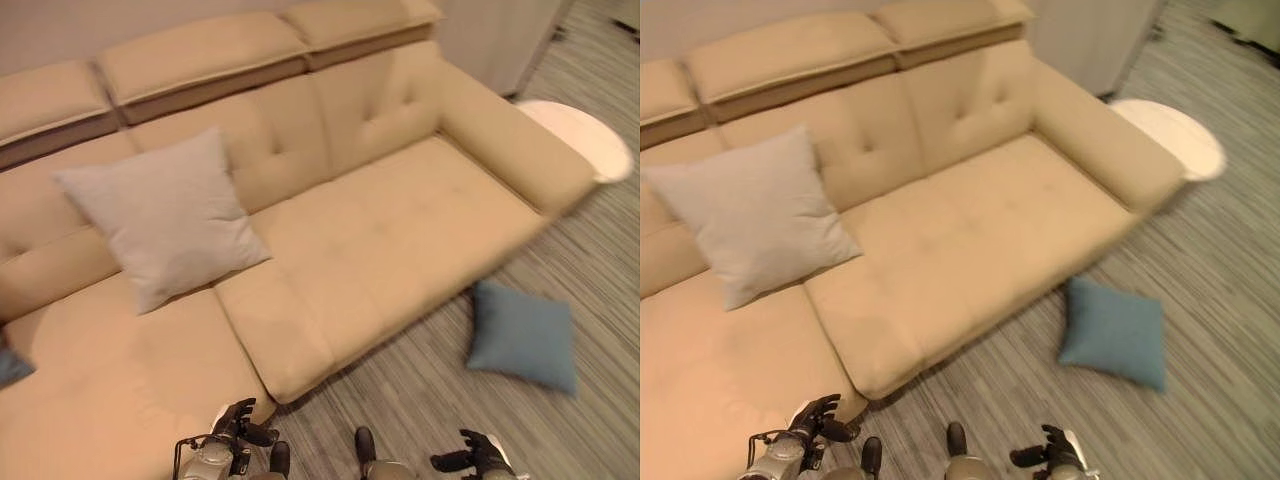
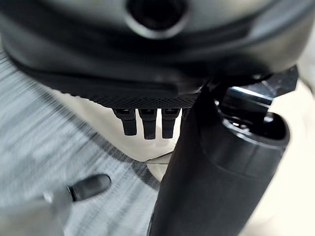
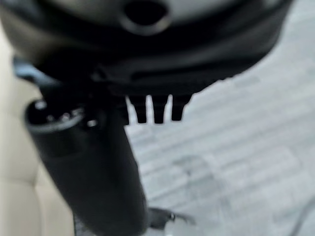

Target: Pick up all the scattered cushions and arrange them neatly on the sofa.

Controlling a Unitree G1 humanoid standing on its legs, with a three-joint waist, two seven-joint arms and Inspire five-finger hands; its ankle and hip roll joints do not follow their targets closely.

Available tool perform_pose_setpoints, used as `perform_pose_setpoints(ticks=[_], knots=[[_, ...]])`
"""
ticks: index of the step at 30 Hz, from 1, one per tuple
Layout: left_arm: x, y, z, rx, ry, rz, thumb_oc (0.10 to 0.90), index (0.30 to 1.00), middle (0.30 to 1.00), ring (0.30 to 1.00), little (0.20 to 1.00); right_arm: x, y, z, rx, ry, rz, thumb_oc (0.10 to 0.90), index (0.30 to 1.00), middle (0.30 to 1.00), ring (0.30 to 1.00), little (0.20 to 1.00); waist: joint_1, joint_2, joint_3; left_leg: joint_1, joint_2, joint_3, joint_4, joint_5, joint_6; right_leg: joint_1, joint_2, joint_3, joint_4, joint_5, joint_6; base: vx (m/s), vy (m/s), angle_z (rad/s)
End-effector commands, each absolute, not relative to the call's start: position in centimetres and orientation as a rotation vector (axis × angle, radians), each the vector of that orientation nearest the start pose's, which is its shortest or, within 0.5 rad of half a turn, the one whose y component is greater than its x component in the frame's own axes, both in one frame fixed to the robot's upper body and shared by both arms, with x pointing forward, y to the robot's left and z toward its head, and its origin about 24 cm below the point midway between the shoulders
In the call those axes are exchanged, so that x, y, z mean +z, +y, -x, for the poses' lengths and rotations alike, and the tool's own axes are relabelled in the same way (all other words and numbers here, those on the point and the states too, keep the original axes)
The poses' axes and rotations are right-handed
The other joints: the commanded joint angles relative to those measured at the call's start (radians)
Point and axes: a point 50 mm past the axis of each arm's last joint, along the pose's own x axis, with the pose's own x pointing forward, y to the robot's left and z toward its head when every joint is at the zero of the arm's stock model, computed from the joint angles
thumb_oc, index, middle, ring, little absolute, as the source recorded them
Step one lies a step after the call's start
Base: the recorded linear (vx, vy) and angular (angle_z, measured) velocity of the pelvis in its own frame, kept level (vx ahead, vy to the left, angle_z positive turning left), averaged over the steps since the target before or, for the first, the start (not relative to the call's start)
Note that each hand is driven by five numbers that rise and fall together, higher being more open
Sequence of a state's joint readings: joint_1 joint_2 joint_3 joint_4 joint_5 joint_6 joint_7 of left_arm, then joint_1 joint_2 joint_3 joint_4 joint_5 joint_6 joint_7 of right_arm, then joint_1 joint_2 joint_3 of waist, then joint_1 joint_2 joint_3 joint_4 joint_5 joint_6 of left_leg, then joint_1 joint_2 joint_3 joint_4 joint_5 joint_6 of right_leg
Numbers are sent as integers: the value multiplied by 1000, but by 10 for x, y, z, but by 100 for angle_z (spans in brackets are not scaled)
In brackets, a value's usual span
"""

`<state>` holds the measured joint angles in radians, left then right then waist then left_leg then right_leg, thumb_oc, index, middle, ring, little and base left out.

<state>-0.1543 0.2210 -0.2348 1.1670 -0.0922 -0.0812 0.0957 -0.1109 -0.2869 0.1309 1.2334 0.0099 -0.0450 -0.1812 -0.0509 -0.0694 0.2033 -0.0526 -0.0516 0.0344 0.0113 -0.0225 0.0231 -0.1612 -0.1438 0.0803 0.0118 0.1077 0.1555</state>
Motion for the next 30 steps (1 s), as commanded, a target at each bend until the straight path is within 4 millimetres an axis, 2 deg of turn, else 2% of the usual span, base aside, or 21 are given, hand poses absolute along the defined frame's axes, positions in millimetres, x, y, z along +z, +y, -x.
perform_pose_setpoints(ticks=[1, 2, 6, 7, 8, 10, 14, 15, 18, 20, 21, 22, 23, 25, 26, 27, 28, 30], knots=[[-132, 237, -165, 92, 910, -378, 800, 900, 900, 900, 900, -138, -270, -133, -227, 1059, 506, 800, 900, 900, 900, 900, 63, 24, -12, -35, 13, -43, 57, -50, -21, -10, 10, -223, 58, -53, -3, -151, 94, -92], [-133, 241, -160, 107, 927, -371, 800, 900, 900, 900, 900, -139, -271, -129, -221, 1071, 513, 800, 900, 900, 900, 900, 72, 24, -19, -32, 21, -10, 59, -47, -15, 16, 3, -303, 91, -83, -20, -111, 79, -100], [-137, 244, -150, 118, 957, -362, 800, 900, 900, 900, 900, -141, -272, -123, -216, 1092, 526, 800, 900, 900, 900, 900, 90, 21, -27, -25, 30, 40, 67, -46, -4, 49, 18, -346, 139, -124, -32, -83, 27, -75], [-138, 245, -146, 126, 968, -354, 800, 900, 900, 900, 900, -140, -273, -124, -212, 1090, 531, 800, 900, 900, 900, 900, 115, 23, -26, -29, 47, 83, 74, -46, -1, 74, 12, -409, 171, -159, -39, -144, -12, -80], [-138, 245, -146, 126, 968, -354, 800, 900, 900, 900, 900, -140, -273, -124, -212, 1090, 531, 800, 900, 900, 900, 900, 115, 22, -28, -33, 46, 83, 73, -43, -1, 72, 12, -410, 169, -156, -39, -161, -54, -106], [-139, 245, -143, 129, 975, -346, 800, 900, 900, 900, 900, -139, -272, -128, -206, 1075, 538, 800, 900, 900, 900, 900, 140, 17, -28, -30, 59, 127, 75, -46, -5, 101, 5, -460, 147, -163, -39, -72, -96, -79], [-141, 236, -145, 109, 971, -333, 800, 900, 900, 900, 900, -137, -275, -132, -225, 1058, 541, 800, 900, 900, 900, 900, 130, 18, -28, -16, 78, 151, 97, -47, -22, 132, 40, -408, 65, -156, -43, 14, -181, -52], [-142, 229, -146, 83, 966, -337, 800, 900, 900, 900, 900, -136, -277, -129, -247, 1059, 533, 800, 900, 900, 900, 900, 117, 20, -18, -27, 96, 156, 157, -58, -31, 149, 49, -399, 36, -151, -51, 35, -204, -56], [-143, 223, -146, 66, 969, -334, 800, 900, 900, 900, 900, -135, -281, -129, -268, 1054, 528, 800, 900, 900, 900, 900, 104, 26, -15, -23, 117, 162, 199, -71, -41, 172, 62, -394, 12, -154, -59, 27, -103, -15], [-143, 220, -148, 64, 958, -325, 800, 900, 900, 900, 900, -134, -283, -128, -299, 1055, 509, 800, 900, 900, 900, 900, 106, 27, -9, -46, 120, 127, 255, -56, -52, 177, 73, -371, 3, -155, -67, 44, -77, -8], [-143, 216, -150, 56, 952, -326, 800, 900, 900, 900, 900, -134, -284, -128, -318, 1054, 497, 800, 900, 900, 900, 900, 113, 27, -3, -66, 102, 88, 273, -54, -53, 184, 80, -353, -3, -153, -69, 135, -80, -58], [-143, 212, -151, 47, 948, -324, 800, 900, 900, 900, 900, -134, -286, -125, -340, 1055, 489, 800, 900, 900, 900, 900, 127, 16, -3, -105, 46, 19, 269, -72, -51, 197, 88, -324, -19, -148, -67, 121, -71, -95], [-143, 212, -151, 47, 947, -325, 800, 900, 900, 900, 900, -134, -286, -125, -340, 1055, 489, 800, 900, 900, 900, 900, 125, 15, -5, -107, 44, 18, 265, -68, -51, 194, 87, -325, -19, -147, -67, 139, -67, -120], [-143, 212, -152, 47, 948, -323, 800, 900, 900, 900, 900, -135, -287, -121, -344, 1068, 497, 800, 900, 900, 900, 900, 137, 12, -10, -135, 9, -17, 250, -60, -50, 204, 99, -298, -28, -148, -63, 188, -24, -80], [-143, 213, -152, 52, 947, -322, 800, 900, 900, 900, 900, -135, -287, -121, -341, 1070, 507, 800, 900, 900, 900, 900, 161, 13, -13, -188, -37, -62, 230, -18, -59, 222, 130, -243, -31, -158, -70, 228, 0, -61], [-143, 213, -152, 52, 947, -323, 800, 900, 900, 900, 900, -135, -287, -121, -341, 1070, 507, 800, 900, 900, 900, 900, 163, 12, -13, -187, -36, -60, 231, -20, -59, 223, 129, -242, -31, -159, -70, 275, 22, -72], [-142, 215, -152, 59, 944, -322, 800, 900, 900, 900, 900, -136, -285, -121, -326, 1072, 513, 800, 900, 900, 900, 900, 179, 15, -19, -202, -39, -67, 226, -7, -60, 239, 151, -198, -23, -180, -79, 106, 14, -102], [-143, 217, -149, 64, 952, -322, 800, 900, 900, 900, 900, -137, -283, -121, -312, 1075, 519, 800, 900, 900, 900, 900, 189, 16, -27, -173, -38, -73, 198, -11, -49, 253, 159, -181, -18, -192, -83, 210, 35, -117]])
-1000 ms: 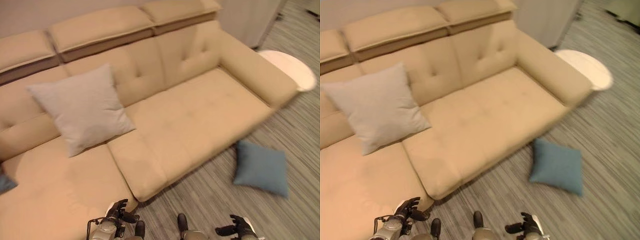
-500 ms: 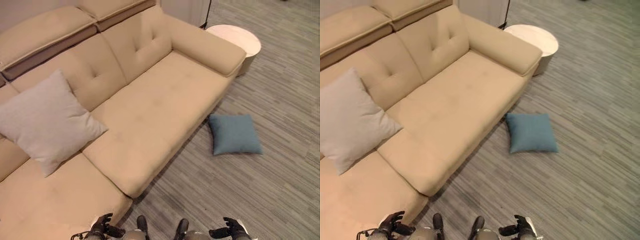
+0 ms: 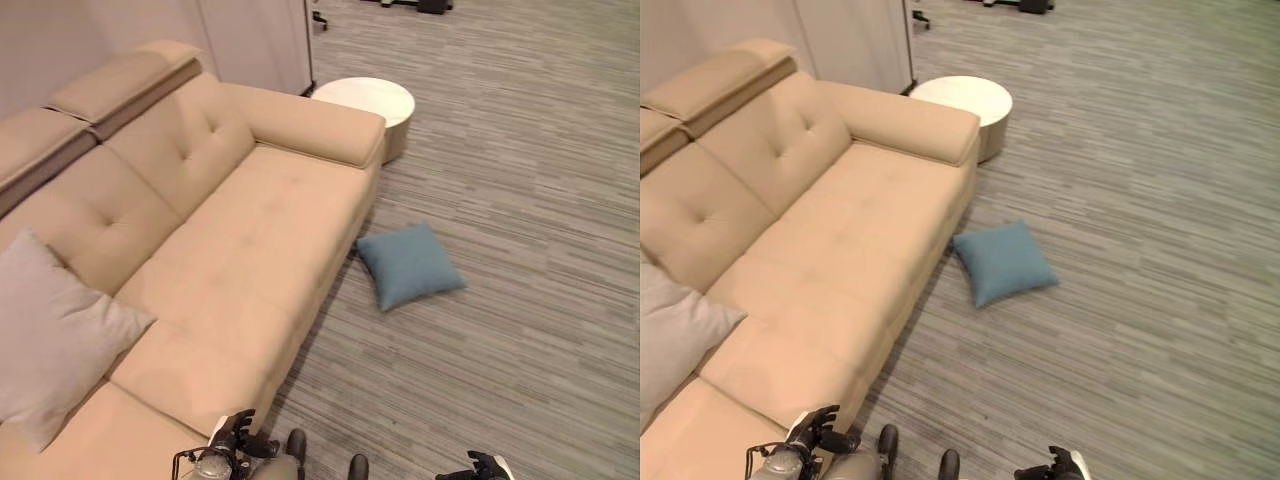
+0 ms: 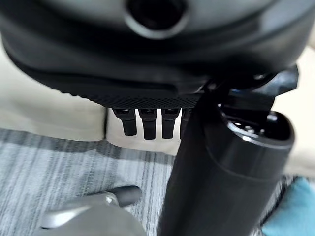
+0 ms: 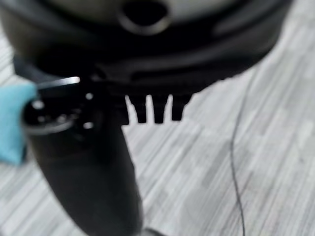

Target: Pick up all the scattered cushions and arrange them neatly on the sofa.

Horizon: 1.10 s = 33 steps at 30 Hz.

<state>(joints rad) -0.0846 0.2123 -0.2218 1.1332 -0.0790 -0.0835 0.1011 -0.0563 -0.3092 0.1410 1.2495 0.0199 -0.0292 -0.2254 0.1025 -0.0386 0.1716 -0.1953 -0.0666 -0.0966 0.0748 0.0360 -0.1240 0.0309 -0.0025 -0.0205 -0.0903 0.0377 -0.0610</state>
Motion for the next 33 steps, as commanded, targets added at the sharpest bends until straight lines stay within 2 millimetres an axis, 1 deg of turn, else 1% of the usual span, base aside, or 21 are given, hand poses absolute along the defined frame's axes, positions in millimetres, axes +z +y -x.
perform_pose_setpoints(ticks=[1, 4, 6, 7, 8, 9, 10, 12, 14, 17, 20, 22, 23, 24, 27, 28, 29, 30, 31, 32, 33], knots=[[-143, 218, -147, 68, 958, -322, 800, 900, 900, 900, 900, -138, -281, -119, -299, 1081, 525, 800, 900, 900, 900, 900, 43, -20, -11, -1, -28, 43, 113, -70, 110, 63, 14, -83, 119, -134, 139, 273, 64, -93], [-140, 224, -150, 74, 944, -338, 800, 900, 900, 900, 900, -139, -273, -124, -263, 1068, 519, 800, 900, 900, 900, 900, 50, -27, -18, 56, -15, 54, 80, -86, 133, 9, 4, -94, 272, -129, 178, 178, 52, -113], [-136, 227, -156, 83, 924, -340, 800, 900, 900, 900, 900, -137, -270, -133, -247, 1051, 519, 800, 900, 900, 900, 900, 34, -19, -3, 80, -3, 63, 82, -97, 149, -74, -18, -106, 412, -79, 239, 67, 35, -32], [-136, 229, -158, 92, 919, -340, 800, 900, 900, 900, 900, -137, -268, -136, -238, 1042, 520, 800, 900, 900, 900, 900, 31, -11, 2, 89, 4, 71, 81, -103, 155, -107, -35, -131, 463, -62, 258, 101, 59, -14], [-134, 231, -160, 107, 906, -337, 800, 900, 900, 900, 900, -136, -266, -141, -225, 1030, 524, 800, 900, 900, 900, 900, 22, 10, 7, 121, 15, 80, 71, -124, 163, -160, -94, -196, 508, -61, 256, 214, 7, -31], [-134, 231, -161, 115, 905, -326, 800, 900, 900, 900, 900, -134, -266, -144, -220, 1023, 529, 800, 900, 900, 900, 900, 22, 26, 2, 157, 27, 86, 55, -145, 163, -173, -150, -257, 442, -80, 222, 289, -51, -28], [-134, 231, -159, 114, 911, -324, 800, 900, 900, 900, 900, -134, -268, -145, -218, 1019, 535, 800, 900, 900, 900, 900, 18, 31, 3, 181, 31, 86, 45, -156, 162, -187, -169, -270, 398, -70, 209, 286, -119, -44], [-135, 231, -157, 114, 917, -321, 800, 900, 900, 900, 900, -133, -268, -146, -213, 1018, 542, 800, 900, 900, 900, 900, 15, 35, 5, 200, 32, 87, 39, -168, 159, -192, -183, -275, 347, -52, 207, 155, -89, -28], [-139, 233, -150, 127, 944, -315, 800, 900, 900, 900, 900, -132, -271, -146, -207, 1023, 556, 800, 900, 900, 900, 900, 7, 38, 6, 245, 35, 77, 21, -190, 142, -230, -230, -280, 208, 20, 232, 298, -205, -8], [-142, 230, -146, 113, 961, -328, 800, 900, 900, 900, 900, -134, -270, -141, -199, 1035, 556, 800, 900, 900, 900, 900, -15, 24, -19, 284, 36, 58, 9, -216, 130, -209, -206, -232, 168, 49, 237, 307, -215, 6], [-144, 225, -143, 108, 968, -313, 800, 900, 900, 900, 900, -136, -270, -138, -201, 1039, 551, 800, 900, 900, 900, 900, -24, 32, -34, 292, 67, 55, 29, -212, 106, -189, -189, -248, 154, 45, 222, 169, -151, 47], [-144, 220, -145, 92, 964, -301, 800, 900, 900, 900, 900, -135, -269, -139, -218, 1025, 525, 800, 900, 900, 900, 900, -29, 32, -33, 237, 94, 56, 161, -158, 77, -145, -162, -264, 126, 28, 195, 143, -299, 24], [-143, 215, -150, 75, 953, -293, 800, 900, 900, 900, 900, -132, -270, -144, -240, 1000, 508, 800, 900, 900, 900, 900, -26, 24, -10, 135, 116, 65, 353, -84, 57, -95, -141, -274, 101, 5, 161, 99, -328, 26], [-142, 213, -153, 65, 947, -291, 800, 900, 900, 900, 900, -132, -271, -145, -252, 997, 504, 800, 900, 900, 900, 900, -20, 16, 0, 98, 128, 76, 419, -49, 59, -71, -134, -275, 89, -5, 146, 119, -341, 32], [-141, 212, -155, 59, 940, -295, 800, 900, 900, 900, 900, -133, -274, -140, -266, 1013, 503, 800, 900, 900, 900, 900, -14, 7, 15, 48, 153, 96, 505, -33, 68, -33, -114, -280, 73, -27, 122, 88, -142, 5], [-141, 210, -156, 50, 939, -300, 800, 900, 900, 900, 900, -133, -274, -138, -269, 1019, 502, 800, 900, 900, 900, 900, -9, 3, 22, 24, 144, 95, 512, -42, 74, -19, -105, -273, 69, -37, 116, 180, -136, 32], [-141, 209, -158, 42, 937, -304, 800, 900, 900, 900, 900, -134, -274, -137, -268, 1023, 502, 800, 900, 900, 900, 900, -4, 2, 26, 4, 113, 82, 492, -66, 82, -8, -95, -260, 66, -46, 115, 264, -109, 33], [-142, 206, -157, 30, 939, -308, 800, 900, 900, 900, 900, -134, -276, -133, -272, 1029, 507, 800, 900, 900, 900, 900, 0, -3, 22, -1, 76, 69, 418, -99, 89, 8, -85, -253, 57, -54, 124, 208, -59, 22], [-142, 206, -157, 30, 939, -308, 800, 900, 900, 900, 900, -134, -276, -133, -272, 1029, 507, 800, 900, 900, 900, 900, -1, -4, 22, 1, 75, 69, 415, -98, 89, 9, -87, -254, 56, -54, 124, 237, -59, -2], [-142, 204, -157, 16, 943, -320, 800, 900, 900, 900, 900, -136, -278, -128, -281, 1046, 512, 800, 900, 900, 900, 900, -4, -11, 15, -27, 68, 106, 311, -108, 89, 24, -84, -273, 49, -68, 131, 117, -28, -12], [-143, 204, -157, 16, 944, -320, 800, 900, 900, 900, 900, -136, -278, -128, -280, 1046, 512, 800, 900, 900, 900, 900, -4, -12, 15, -25, 67, 107, 307, -107, 89, 25, -85, -273, 48, -68, 131, 162, -25, 5]])
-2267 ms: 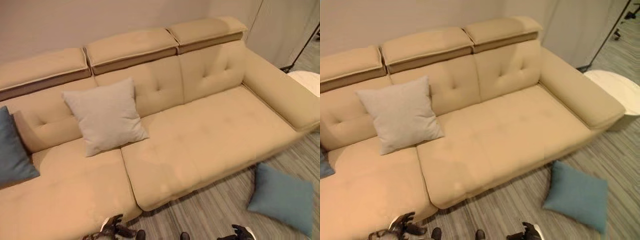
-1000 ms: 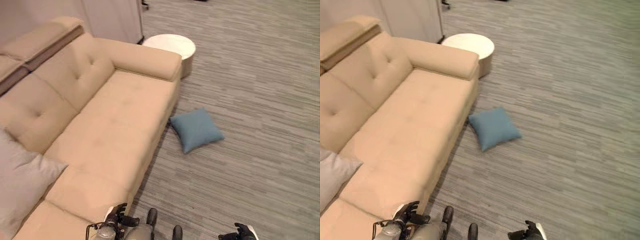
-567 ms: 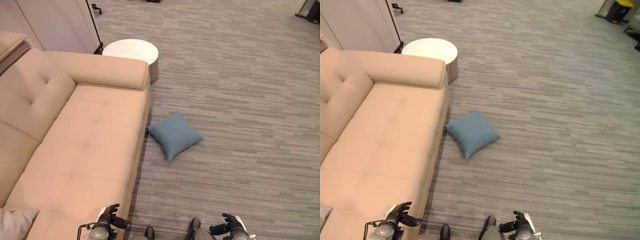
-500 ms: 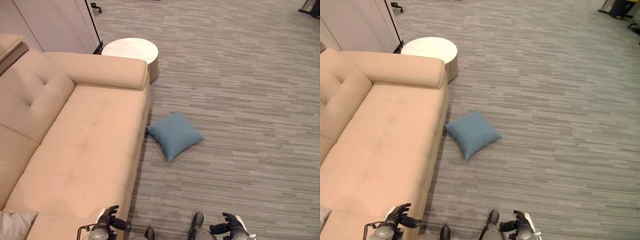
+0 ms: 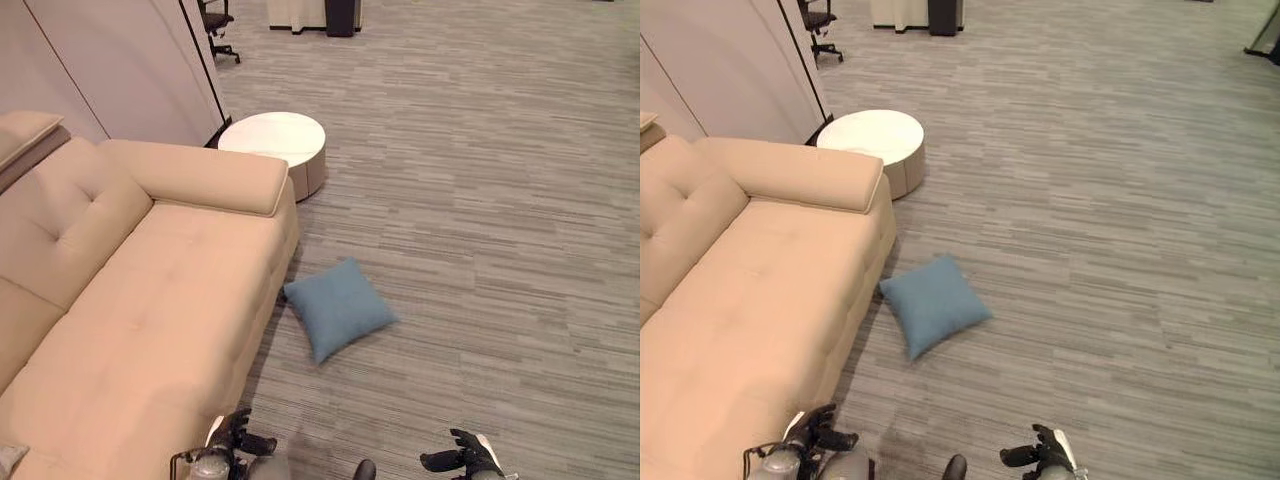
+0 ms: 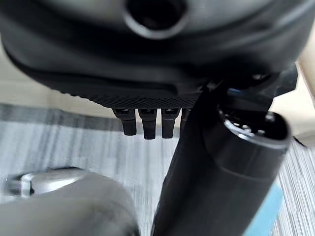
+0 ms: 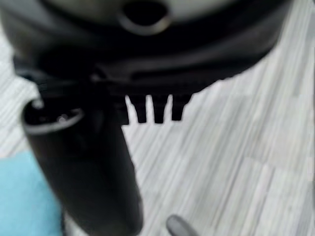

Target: Pick up all the scattered cushions and arrange them neatly on the sofa.

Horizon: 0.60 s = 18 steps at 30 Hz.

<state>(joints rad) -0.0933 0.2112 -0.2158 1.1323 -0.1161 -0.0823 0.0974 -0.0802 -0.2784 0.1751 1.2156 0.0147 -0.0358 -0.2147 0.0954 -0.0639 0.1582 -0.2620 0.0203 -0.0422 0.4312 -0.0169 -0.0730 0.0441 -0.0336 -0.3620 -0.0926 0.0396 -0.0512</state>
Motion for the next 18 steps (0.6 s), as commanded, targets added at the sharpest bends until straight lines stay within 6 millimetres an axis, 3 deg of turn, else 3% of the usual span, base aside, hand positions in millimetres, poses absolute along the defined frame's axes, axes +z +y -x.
perform_pose_setpoints(ticks=[1, 3, 9, 10, 12, 15, 18], knots=[[-142, 204, -157, 13, 943, -322, 800, 900, 900, 900, 900, -136, -278, -127, -283, 1050, 509, 800, 900, 900, 900, 900, 6, 15, 26, 28, -22, 74, -89, -42, 38, 19, -46, 65, 49, -76, 121, 108, 11, 15], [-143, 207, -154, 13, 952, -332, 800, 900, 900, 900, 900, -137, -275, -126, -276, 1053, 505, 800, 900, 900, 900, 900, 23, 25, 18, 16, -40, 114, -187, 11, 40, 43, -13, 80, 56, -102, 120, 187, 30, 22], [-145, 212, -146, 33, 974, -329, 800, 900, 900, 900, 900, -140, -271, -123, -249, 1062, 515, 800, 900, 900, 900, 900, 37, 21, 2, 57, -59, 92, -228, 4, 49, 56, -8, 90, 73, -121, 126, 137, 45, -28], [-146, 222, -140, 76, 989, -318, 800, 900, 900, 900, 900, -142, -265, -123, -211, 1069, 528, 800, 900, 900, 900, 900, 63, 20, -13, 118, -80, 78, -270, -21, 74, 41, -40, 71, 202, -143, 156, 265, 200, 20], [-144, 230, -140, 98, 985, -323, 800, 900, 900, 900, 900, -140, -261, -132, -188, 1050, 531, 800, 900, 900, 900, 900, 58, 35, 1, 163, -74, 70, -295, -29, 100, -63, -90, 62, 413, -98, 210, 178, 185, -13], [-143, 232, -141, 106, 982, -329, 800, 900, 900, 900, 900, -139, -260, -136, -186, 1038, 527, 800, 900, 900, 900, 900, 46, 42, 6, 189, -76, 56, -315, -35, 109, -109, -113, 63, 470, -80, 222, 70, 50, -18], [-143, 232, -142, 107, 980, -331, 800, 900, 900, 900, 900, -138, -262, -138, -188, 1029, 531, 800, 900, 900, 900, 900, 32, 53, 4, 224, -76, 34, -352, -42, 110, -127, -134, 74, 386, -83, 203, 132, -34, 33]])
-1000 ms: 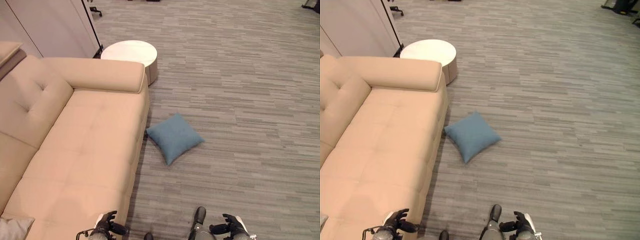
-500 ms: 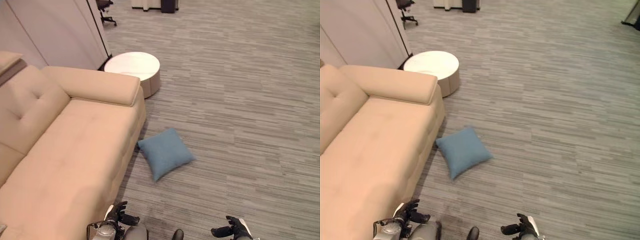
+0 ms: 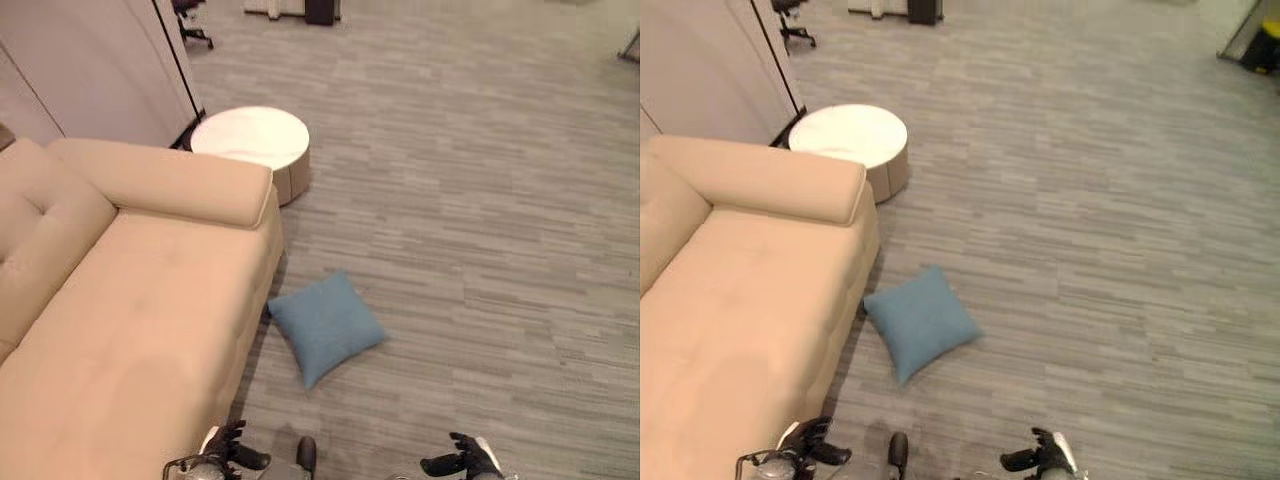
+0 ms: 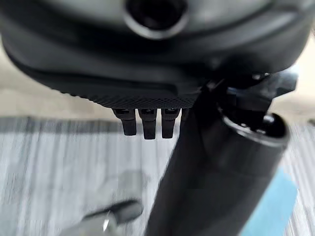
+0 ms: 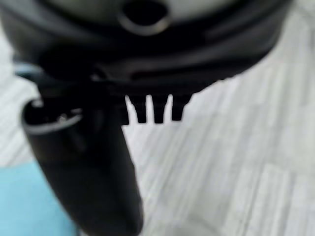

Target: Pick up all the scattered cushions and arrange them neatly on the sofa.

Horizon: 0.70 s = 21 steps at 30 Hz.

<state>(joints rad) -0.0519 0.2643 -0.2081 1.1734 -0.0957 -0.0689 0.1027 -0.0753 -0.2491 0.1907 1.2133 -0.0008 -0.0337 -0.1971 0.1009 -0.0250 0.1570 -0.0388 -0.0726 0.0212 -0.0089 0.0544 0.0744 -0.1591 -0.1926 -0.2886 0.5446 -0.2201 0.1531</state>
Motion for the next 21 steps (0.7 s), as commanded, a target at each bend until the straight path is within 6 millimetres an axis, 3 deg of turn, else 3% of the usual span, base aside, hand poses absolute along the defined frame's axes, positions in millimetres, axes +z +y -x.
perform_pose_setpoints(ticks=[1, 2, 4, 5, 7, 13, 16, 19, 21], knots=[[-143, 231, -142, 106, 978, -331, 800, 900, 900, 900, 900, -137, -263, -139, -191, 1024, 534, 800, 900, 900, 900, 900, 21, 16, 5, 5, 18, -34, 85, -115, -40, 70, 17, 10, -283, 188, -4, 189, -143, 61], [-143, 230, -144, 103, 975, -334, 800, 900, 900, 900, 900, -136, -263, -140, -198, 1022, 528, 800, 900, 900, 900, 900, 3, 14, 8, 21, 14, -59, 75, -124, -46, 38, 3, 64, -375, 230, 3, 150, -120, 57], [-143, 230, -144, 103, 975, -334, 800, 900, 900, 900, 900, -136, -264, -140, -198, 1022, 529, 800, 900, 900, 900, 900, 3, 15, 10, 24, 16, -59, 75, -126, -46, 42, 4, 63, -378, 230, 3, 114, -88, 52], [-143, 229, -144, 97, 975, -334, 800, 900, 900, 900, 900, -137, -265, -138, -202, 1030, 525, 800, 900, 900, 900, 900, -13, 14, 13, 44, 12, -85, 67, -135, -51, 18, 7, 133, -434, 266, 16, 172, -139, 48], [-144, 227, -144, 95, 978, -332, 800, 900, 900, 900, 900, -137, -266, -137, -203, 1036, 527, 800, 900, 900, 900, 900, -29, 12, 17, 61, 13, -111, 66, -144, -57, -1, 10, 171, -446, 292, 26, 184, -178, 30], [-148, 222, -138, 73, 1006, -331, 800, 900, 900, 900, 900, -139, -265, -131, -189, 1049, 529, 800, 900, 900, 900, 900, -36, 1, -6, 83, 64, -155, 63, -153, -108, 56, 33, 128, -470, 262, 2, 146, -247, 48], [-148, 215, -142, 47, 1004, -325, 800, 900, 900, 900, 900, -137, -267, -134, -207, 1025, 516, 800, 900, 900, 900, 900, -31, 1, 18, 4, 117, -156, 194, -106, -158, 111, 62, 75, -491, 215, -40, 19, -368, 77], [-146, 212, -148, 43, 986, -320, 800, 900, 900, 900, 900, -135, -270, -137, -221, 1013, 520, 800, 900, 900, 900, 900, -30, -8, 45, -74, 128, -125, 309, -65, -157, 130, 66, 57, -504, 208, -61, -42, -141, 47], [-147, 210, -147, 34, 988, -322, 800, 900, 900, 900, 900, -135, -272, -134, -224, 1023, 520, 800, 900, 900, 900, 900, -35, -14, 48, -91, 140, -62, 320, -79, -141, 151, 77, 37, -519, 193, -72, 30, -187, 42]])
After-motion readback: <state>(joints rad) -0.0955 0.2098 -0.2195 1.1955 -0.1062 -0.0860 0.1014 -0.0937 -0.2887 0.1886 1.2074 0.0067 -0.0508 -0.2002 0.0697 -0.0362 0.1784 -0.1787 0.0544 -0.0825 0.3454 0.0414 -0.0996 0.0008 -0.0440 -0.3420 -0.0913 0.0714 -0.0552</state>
